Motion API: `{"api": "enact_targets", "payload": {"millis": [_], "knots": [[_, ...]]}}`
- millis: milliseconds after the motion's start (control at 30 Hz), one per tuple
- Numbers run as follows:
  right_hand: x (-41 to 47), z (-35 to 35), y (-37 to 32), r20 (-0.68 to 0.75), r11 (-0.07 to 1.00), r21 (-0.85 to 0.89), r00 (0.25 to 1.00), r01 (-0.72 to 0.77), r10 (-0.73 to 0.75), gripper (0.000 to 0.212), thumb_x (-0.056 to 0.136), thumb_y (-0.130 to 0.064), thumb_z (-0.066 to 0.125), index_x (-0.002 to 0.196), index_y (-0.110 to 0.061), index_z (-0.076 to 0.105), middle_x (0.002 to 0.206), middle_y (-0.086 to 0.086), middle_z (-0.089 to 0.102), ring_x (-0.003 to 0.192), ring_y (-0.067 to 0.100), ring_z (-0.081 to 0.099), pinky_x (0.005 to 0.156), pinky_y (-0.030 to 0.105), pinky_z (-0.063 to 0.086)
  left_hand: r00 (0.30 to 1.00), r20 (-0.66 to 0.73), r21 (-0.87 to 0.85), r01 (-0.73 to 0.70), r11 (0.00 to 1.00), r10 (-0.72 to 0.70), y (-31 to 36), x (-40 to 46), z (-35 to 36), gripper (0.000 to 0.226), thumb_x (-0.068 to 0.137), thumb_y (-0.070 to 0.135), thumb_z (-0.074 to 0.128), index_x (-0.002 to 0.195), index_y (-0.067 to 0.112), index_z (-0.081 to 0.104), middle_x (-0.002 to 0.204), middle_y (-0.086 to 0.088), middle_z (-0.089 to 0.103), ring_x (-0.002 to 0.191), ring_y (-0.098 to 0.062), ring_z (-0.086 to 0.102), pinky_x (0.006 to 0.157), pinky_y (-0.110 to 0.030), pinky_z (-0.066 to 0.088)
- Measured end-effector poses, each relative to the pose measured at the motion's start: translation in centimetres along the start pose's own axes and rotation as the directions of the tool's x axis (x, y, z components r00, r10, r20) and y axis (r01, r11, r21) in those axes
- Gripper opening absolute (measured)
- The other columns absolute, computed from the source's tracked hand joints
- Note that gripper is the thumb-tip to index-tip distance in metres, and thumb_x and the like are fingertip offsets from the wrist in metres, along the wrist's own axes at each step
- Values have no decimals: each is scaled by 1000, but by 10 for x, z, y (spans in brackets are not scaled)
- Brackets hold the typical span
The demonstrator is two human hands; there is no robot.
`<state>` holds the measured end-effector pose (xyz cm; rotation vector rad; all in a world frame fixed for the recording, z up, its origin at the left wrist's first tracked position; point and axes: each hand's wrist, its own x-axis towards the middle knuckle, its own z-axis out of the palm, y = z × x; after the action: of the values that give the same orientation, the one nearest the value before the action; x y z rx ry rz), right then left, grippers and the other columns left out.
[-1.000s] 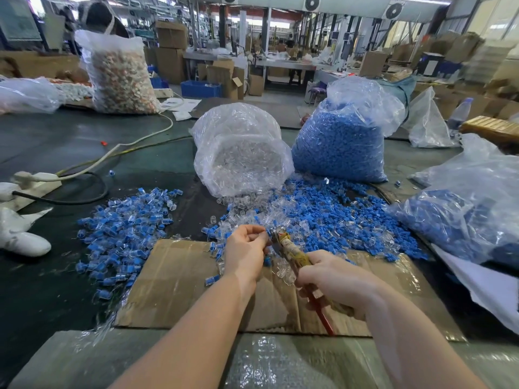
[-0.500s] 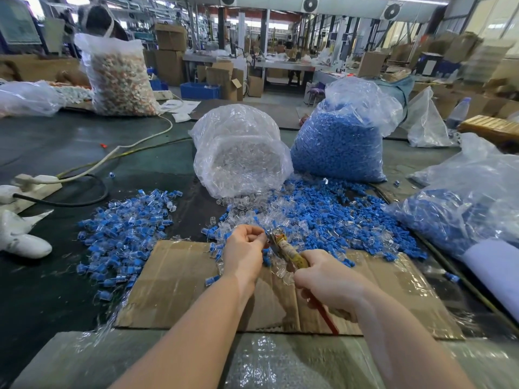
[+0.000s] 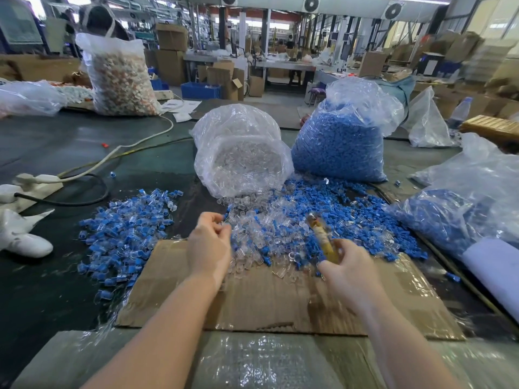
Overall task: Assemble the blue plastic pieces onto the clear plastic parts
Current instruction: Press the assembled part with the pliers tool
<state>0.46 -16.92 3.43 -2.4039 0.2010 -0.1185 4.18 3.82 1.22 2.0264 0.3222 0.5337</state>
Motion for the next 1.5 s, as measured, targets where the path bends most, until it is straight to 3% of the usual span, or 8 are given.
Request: {"api": "enact_targets", "payload": {"millis": [133, 300, 533, 667, 867, 1067, 1233, 1500], "knots": [[8, -11, 29, -195, 957, -270, 979, -109, 57, 32, 84, -32, 63, 108, -14, 51, 99, 4, 50, 98, 21, 43, 88, 33, 36, 994, -95, 294, -31, 955, 62, -28, 16, -27, 11, 92, 14, 53, 101, 11, 60, 86, -5, 65, 65, -14, 54, 49, -17, 33], [16, -14, 54, -228, 866, -453, 966, -213, 118, 50, 85, -52, 56, 112, -10, 51, 120, 14, 55, 117, 29, 42, 97, 36, 33, 998, -59, 497, 24, 867, 7, -50, 19, -39, 24, 96, 17, 47, 112, 17, 65, 106, -12, 61, 93, -28, 54, 71, -40, 49], [14, -8, 62, -233, 832, -503, 964, -234, 130, 61, 86, -57, 51, 125, -10, 47, 131, 21, 46, 126, 33, 37, 102, 39, 32, 999, -50, 510, 21, 860, 5, -43, 12, -30, 29, 94, 24, 51, 121, 23, 60, 114, -7, 52, 103, -24, 41, 83, -35, 42], [14, -5, 59, -220, 797, -552, 965, -244, 143, 64, 86, -62, 44, 127, -13, 44, 131, 20, 45, 126, 33, 37, 102, 37, 33, 976, 44, 266, -216, 940, 212, -16, -5, -15, 22, 89, 18, 59, 111, 18, 65, 105, -3, 61, 88, -10, 44, 71, -16, 37], [12, -3, 49, -247, 796, -542, 957, -269, 156, 61, 88, -61, 39, 133, -19, 39, 137, 15, 38, 129, 33, 32, 105, 45, 26, 691, 584, -5, -523, 852, 427, 16, -51, 28, 20, 87, 25, 61, 102, 15, 68, 95, 2, 66, 79, -3, 55, 81, -12, 47], [4, 6, 37, -166, 896, -393, 942, 207, -290, 18, 87, -35, 58, 98, -22, 63, 100, -6, 58, 100, 16, 52, 91, 34, 36, 571, 709, -10, -579, 815, 414, 20, -72, 50, 32, 80, 38, 68, 106, 21, 67, 94, 4, 56, 87, -7, 47, 79, -18, 41], [3, 15, 37, -5, 835, -501, 964, 226, -264, 20, 89, -44, 52, 107, -40, 60, 111, -19, 56, 118, 9, 42, 101, 36, 22, 692, 616, 34, -502, 864, 378, 13, -63, 51, 24, 83, 30, 66, 103, 18, 68, 99, 2, 59, 90, -9, 52, 89, -22, 42], [10, 33, 29, -72, 802, -556, 949, 219, -308, 19, 94, -25, 44, 102, -34, 59, 104, -11, 58, 105, 15, 48, 94, 37, 29, 873, 389, 41, -335, 941, 293, 4, -51, 49, 9, 84, 17, 66, 79, 22, 60, 76, 12, 57, 70, 2, 53, 65, -6, 44]]}}
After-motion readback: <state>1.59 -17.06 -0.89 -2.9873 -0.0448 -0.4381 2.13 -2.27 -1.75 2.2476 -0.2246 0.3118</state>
